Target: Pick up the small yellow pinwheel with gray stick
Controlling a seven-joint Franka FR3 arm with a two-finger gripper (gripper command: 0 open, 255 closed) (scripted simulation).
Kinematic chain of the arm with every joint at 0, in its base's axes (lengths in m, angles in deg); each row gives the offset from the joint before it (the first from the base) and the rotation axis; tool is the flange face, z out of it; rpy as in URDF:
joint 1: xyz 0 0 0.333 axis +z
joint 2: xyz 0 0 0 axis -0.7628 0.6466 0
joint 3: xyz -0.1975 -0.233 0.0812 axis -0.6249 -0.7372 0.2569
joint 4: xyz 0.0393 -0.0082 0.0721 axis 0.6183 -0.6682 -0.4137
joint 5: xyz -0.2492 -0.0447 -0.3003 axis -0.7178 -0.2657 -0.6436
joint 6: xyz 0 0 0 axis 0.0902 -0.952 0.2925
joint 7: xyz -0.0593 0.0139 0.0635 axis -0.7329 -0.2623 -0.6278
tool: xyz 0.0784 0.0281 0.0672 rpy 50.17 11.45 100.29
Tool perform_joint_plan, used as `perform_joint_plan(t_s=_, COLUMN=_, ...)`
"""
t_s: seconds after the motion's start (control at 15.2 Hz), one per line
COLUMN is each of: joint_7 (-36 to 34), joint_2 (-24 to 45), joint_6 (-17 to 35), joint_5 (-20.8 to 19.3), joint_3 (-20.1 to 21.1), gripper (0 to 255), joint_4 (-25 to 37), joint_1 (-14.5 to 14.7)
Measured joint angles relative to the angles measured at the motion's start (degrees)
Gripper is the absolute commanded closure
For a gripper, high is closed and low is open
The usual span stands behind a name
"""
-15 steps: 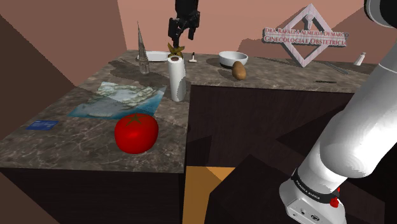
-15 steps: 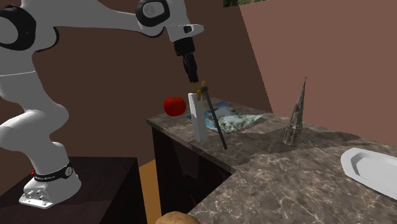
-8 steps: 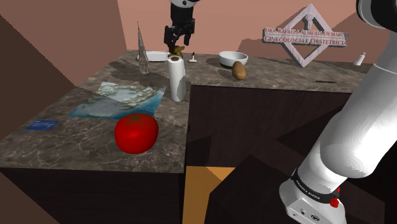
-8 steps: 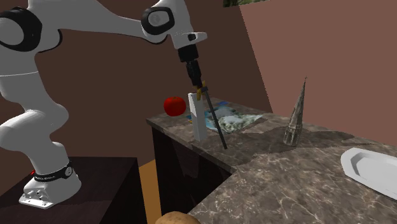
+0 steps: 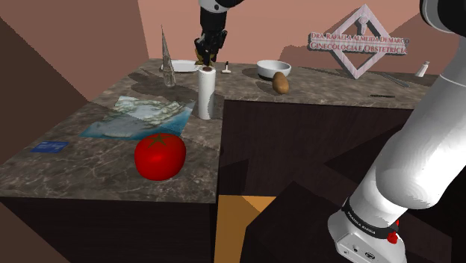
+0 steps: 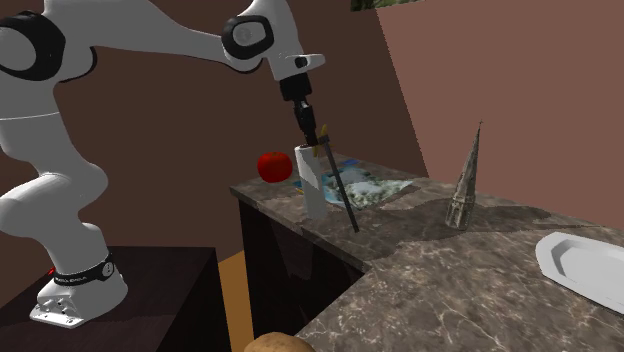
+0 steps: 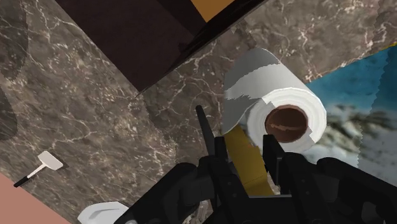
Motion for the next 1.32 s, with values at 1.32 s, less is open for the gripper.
perform_joint_plan(t_s=1.32, joint_7=1.6, joint_2=2.4, joint_6=-11.2, joint_5=0.1, joint_3=0.3, gripper=255, joint_4=13.0, joint_1=0.3)
